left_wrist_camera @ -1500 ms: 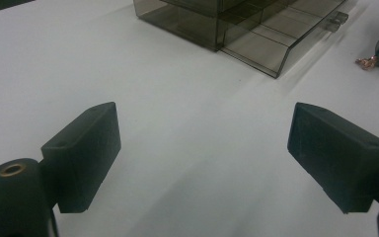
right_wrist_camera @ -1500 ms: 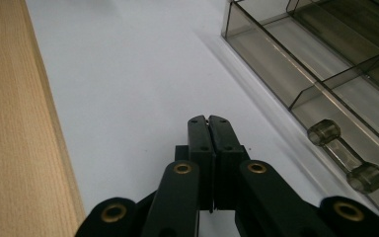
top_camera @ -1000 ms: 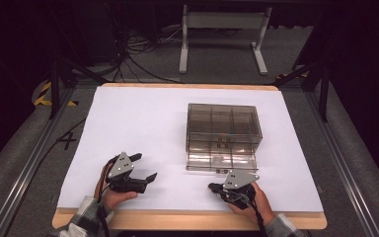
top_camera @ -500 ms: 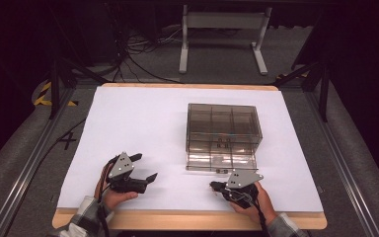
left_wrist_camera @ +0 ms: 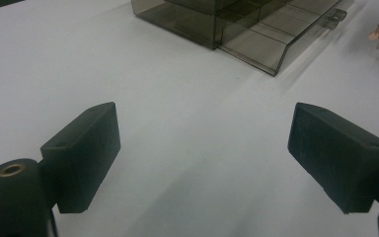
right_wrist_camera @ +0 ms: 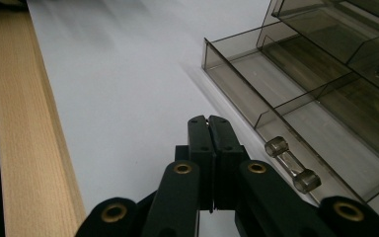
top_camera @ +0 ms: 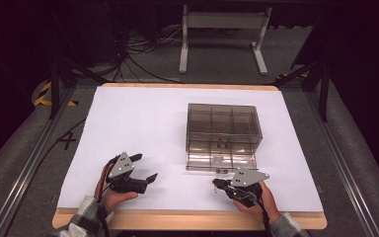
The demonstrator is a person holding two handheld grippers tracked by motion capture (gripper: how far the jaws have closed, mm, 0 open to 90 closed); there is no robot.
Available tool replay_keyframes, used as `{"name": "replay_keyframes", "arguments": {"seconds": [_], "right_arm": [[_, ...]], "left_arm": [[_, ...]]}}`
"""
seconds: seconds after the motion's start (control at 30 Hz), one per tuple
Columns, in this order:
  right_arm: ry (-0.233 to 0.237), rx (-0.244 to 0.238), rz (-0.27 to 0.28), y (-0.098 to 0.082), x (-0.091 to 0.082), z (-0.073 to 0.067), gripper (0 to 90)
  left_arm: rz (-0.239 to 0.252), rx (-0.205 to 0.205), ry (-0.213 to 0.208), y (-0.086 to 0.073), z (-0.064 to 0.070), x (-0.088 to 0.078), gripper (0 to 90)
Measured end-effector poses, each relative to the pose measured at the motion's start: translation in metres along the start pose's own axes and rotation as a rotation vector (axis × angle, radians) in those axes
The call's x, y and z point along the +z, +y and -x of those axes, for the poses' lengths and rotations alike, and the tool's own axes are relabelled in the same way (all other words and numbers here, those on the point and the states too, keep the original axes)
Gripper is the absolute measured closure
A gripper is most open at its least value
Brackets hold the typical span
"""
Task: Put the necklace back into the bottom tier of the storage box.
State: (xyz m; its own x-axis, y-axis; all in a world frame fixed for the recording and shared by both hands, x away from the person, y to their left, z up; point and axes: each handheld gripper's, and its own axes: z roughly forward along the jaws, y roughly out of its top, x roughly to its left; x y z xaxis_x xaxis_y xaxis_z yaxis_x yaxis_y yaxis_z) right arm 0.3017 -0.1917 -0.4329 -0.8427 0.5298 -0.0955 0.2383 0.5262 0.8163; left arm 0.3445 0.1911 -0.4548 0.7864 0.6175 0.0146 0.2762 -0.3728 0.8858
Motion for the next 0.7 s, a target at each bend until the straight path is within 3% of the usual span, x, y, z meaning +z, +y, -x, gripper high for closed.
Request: {"name": "replay_keyframes", "arguments": {"seconds": [0.7], "right_arm": [[-0.037,0.017,0.037,0.005,-0.018,0.008,89.9]], "left_arm": [[-0.004,0.001,-0.001,0.0,0.001,0.0,12.8]]}}
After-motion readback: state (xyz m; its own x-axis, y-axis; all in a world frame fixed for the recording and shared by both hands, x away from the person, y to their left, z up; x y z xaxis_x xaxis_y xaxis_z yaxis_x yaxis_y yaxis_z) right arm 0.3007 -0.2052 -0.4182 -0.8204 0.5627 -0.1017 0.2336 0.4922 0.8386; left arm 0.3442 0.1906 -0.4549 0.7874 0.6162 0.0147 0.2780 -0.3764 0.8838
